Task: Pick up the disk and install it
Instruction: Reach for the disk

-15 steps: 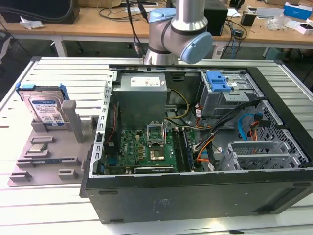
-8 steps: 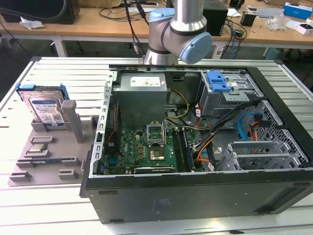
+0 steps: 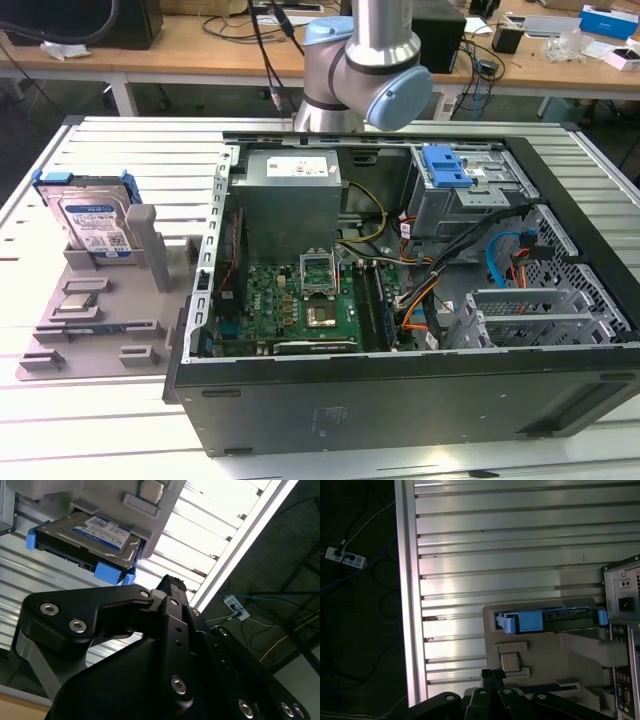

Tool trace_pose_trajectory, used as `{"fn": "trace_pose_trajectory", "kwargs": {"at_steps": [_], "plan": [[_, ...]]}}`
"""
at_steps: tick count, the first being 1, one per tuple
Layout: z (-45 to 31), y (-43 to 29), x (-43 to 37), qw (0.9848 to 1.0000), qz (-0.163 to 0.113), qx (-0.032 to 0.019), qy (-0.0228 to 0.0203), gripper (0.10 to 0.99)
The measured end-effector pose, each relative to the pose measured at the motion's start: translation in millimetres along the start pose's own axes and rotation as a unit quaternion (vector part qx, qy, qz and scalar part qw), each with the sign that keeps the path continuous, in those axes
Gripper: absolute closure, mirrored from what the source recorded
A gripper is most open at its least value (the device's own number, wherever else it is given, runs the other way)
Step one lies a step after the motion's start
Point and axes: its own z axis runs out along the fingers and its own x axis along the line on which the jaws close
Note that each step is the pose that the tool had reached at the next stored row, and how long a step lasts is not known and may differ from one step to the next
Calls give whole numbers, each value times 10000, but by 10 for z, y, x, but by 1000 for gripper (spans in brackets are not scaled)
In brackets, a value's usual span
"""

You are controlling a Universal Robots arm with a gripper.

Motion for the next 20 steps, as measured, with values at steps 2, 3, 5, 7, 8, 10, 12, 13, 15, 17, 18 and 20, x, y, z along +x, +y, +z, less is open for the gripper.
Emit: {"fn": "trace_pose_trajectory", "kwargs": {"at_steps": [2, 3, 5, 7, 8, 10, 12, 13, 15, 17, 18, 20], "plan": [[-1, -4, 56, 10000, 0, 0, 0, 980], [-2, -6, 79, 10000, 0, 0, 0, 980], [-2, -9, 120, 10000, 0, 0, 0, 980], [-3, -11, 155, 10000, 0, 0, 0, 980], [-4, -12, 169, 10000, 0, 0, 0, 980], [-4, -15, 203, 10000, 0, 0, 0, 980], [-6, -19, 255, 10000, 0, 0, 0, 980], [-6, -21, 279, 10000, 0, 0, 0, 980], [-8, -25, 330, 10000, 0, 0, 0, 980], [-8, -29, 386, 10000, 0, 0, 0, 980], [-8, -30, 400, 10000, 0, 0, 0, 980], [-8, -32, 429, 10000, 0, 0, 0, 980]]}}
